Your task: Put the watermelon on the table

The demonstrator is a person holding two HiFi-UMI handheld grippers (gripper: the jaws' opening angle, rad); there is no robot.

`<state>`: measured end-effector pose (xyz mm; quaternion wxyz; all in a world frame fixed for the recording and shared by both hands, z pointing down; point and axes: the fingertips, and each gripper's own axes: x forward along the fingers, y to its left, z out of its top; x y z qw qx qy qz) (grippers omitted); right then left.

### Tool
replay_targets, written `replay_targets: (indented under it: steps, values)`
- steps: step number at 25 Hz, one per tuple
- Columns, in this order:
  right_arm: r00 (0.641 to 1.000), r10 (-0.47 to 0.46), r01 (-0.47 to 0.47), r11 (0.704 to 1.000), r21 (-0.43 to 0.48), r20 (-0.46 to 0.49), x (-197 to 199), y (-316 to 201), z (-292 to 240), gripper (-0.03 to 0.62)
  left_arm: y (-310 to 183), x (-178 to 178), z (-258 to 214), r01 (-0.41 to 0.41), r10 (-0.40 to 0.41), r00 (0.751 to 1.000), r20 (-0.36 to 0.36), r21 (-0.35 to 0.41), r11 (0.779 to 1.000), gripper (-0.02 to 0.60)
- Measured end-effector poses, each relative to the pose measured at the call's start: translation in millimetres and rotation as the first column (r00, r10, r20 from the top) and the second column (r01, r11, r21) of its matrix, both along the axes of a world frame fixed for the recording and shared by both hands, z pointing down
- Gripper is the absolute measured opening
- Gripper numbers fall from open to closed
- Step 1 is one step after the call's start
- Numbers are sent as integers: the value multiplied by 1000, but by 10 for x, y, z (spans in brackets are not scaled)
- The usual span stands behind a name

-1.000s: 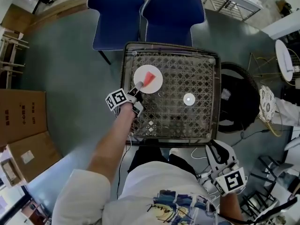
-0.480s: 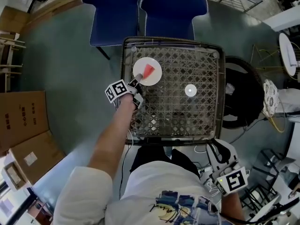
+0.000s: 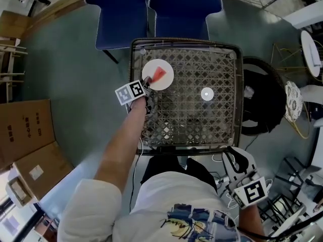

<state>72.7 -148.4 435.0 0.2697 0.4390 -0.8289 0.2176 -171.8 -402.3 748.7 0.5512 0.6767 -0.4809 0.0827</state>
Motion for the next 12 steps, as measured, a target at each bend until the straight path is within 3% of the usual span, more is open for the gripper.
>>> replay_targets:
  steps: [3, 7, 12]
  values:
    - [1000, 10, -10, 1000, -6, 0, 17, 8, 8, 52, -15, -33, 20, -47, 46, 991, 122, 3, 999, 75]
    - [1000, 18, -18, 1000, -9, -1, 60, 36, 11, 52, -6, -90, 64, -107, 102, 955, 280, 2, 994, 93]
    - [1000, 8, -9, 1000, 7, 3, 102, 55, 17, 52, -2, -107, 83, -114, 105, 943, 315, 9, 993, 93]
